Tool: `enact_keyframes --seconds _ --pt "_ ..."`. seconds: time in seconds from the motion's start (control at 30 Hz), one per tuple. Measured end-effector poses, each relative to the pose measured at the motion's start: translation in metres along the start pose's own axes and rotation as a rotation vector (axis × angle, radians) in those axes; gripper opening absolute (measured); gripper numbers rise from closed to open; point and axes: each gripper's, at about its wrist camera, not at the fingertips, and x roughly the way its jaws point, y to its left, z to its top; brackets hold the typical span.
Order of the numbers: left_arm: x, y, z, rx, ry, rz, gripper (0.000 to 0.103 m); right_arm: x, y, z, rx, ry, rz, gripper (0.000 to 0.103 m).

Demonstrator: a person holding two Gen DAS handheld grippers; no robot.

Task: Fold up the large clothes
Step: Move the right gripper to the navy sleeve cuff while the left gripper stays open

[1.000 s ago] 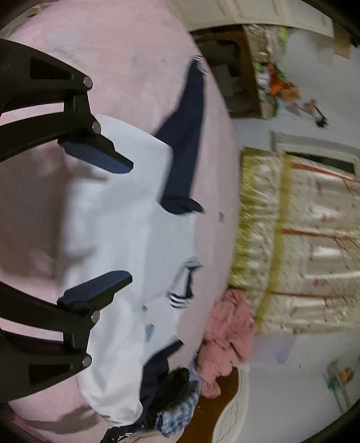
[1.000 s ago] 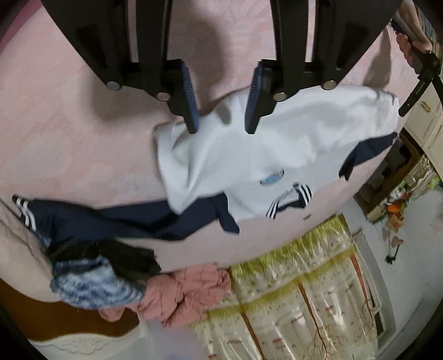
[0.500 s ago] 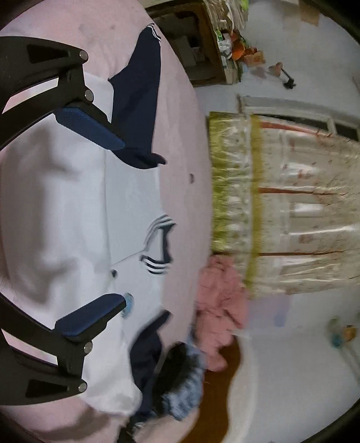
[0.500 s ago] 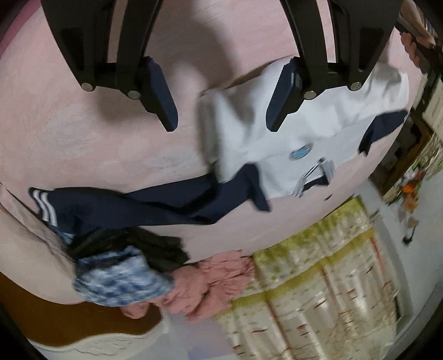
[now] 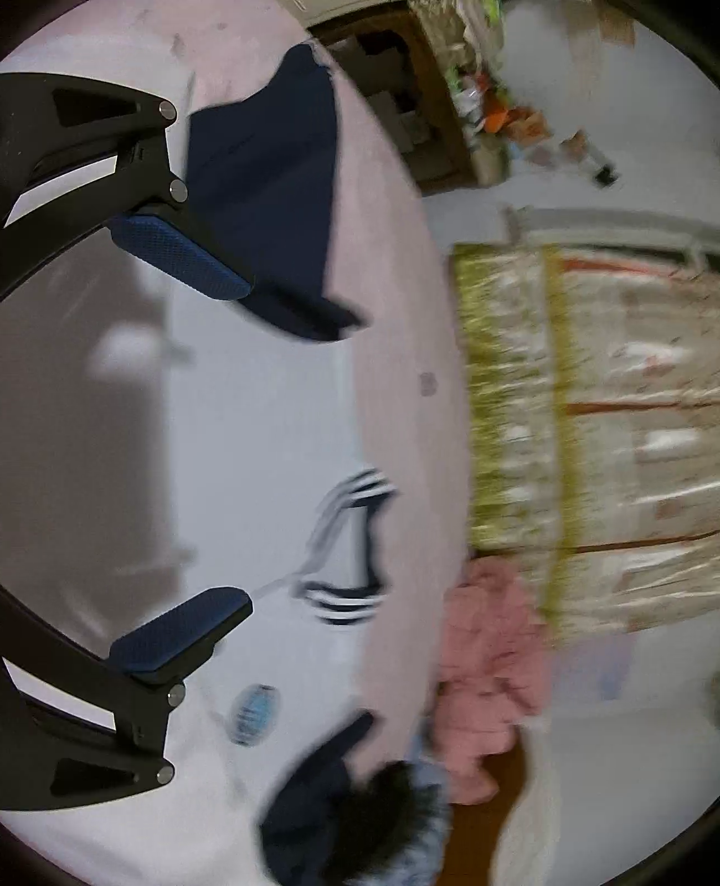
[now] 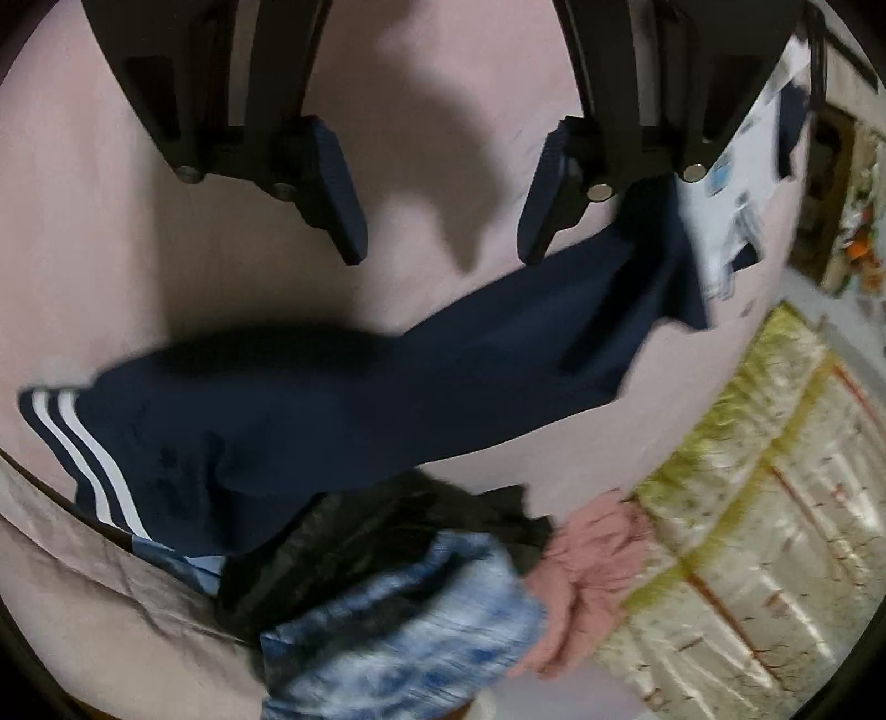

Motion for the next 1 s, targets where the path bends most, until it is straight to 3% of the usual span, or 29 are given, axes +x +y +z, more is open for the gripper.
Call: enact_keyframes --seconds 0.07,0.13,0.2,0.3,0.37,0.5,0.57,0.6,0.67,0.8,1.0 --pt "0.003 -0.003 -0.001 0.01 0.016 -0.008 0.103 0.001 -0.01 0.003 0.04 -0.037 0.006 0.051" --pt "0.0 -0.006 -0.002 0.024 0.004 -0.01 0.103 -0.008 -0.029 0.003 0.136 -0.077 0.079 0.051" --pt "-0.003 -0.009 -0.003 0.038 -0.004 -0.006 0.103 -0.017 -0.047 -0.001 0.218 -0.121 0.095 0.052" --pt "-0.005 -0.011 -0.003 0.048 -0.017 -0.002 0.103 -0.031 -0.072 -0.002 0.339 -0.217 0.015 0.053" --pt "-0.005 -0.01 -0.004 0.045 -0.016 -0.003 0.103 -0.033 -0.076 0.005 0.329 -0.227 -0.051 0.053" --pt "-0.007 -0.009 -0.002 0.03 -0.026 -0.01 0.103 -0.024 -0.081 0.021 0.3 -0.232 -0.076 0.053" --pt "-0.01 -0.007 -0.002 0.022 -0.038 -0.022 0.103 -0.02 -0.083 0.026 0.309 -0.252 -0.127 0.034" --pt "-0.012 -0.007 -0.002 0.019 -0.045 -0.031 0.103 -0.018 -0.085 0.031 0.318 -0.248 -0.192 0.017" --pt "-0.013 -0.007 -0.001 0.018 -0.049 -0.039 0.102 -0.018 -0.088 0.035 0.312 -0.25 -0.199 0.007" --pt "-0.028 -0.006 -0.001 0.025 -0.116 -0.039 0.098 -0.048 -0.042 0.035 0.106 -0.315 -0.207 0.005" --pt "-0.037 -0.016 0.0 0.077 -0.164 -0.024 0.098 -0.115 0.101 0.015 -0.247 -0.344 0.105 0.004"
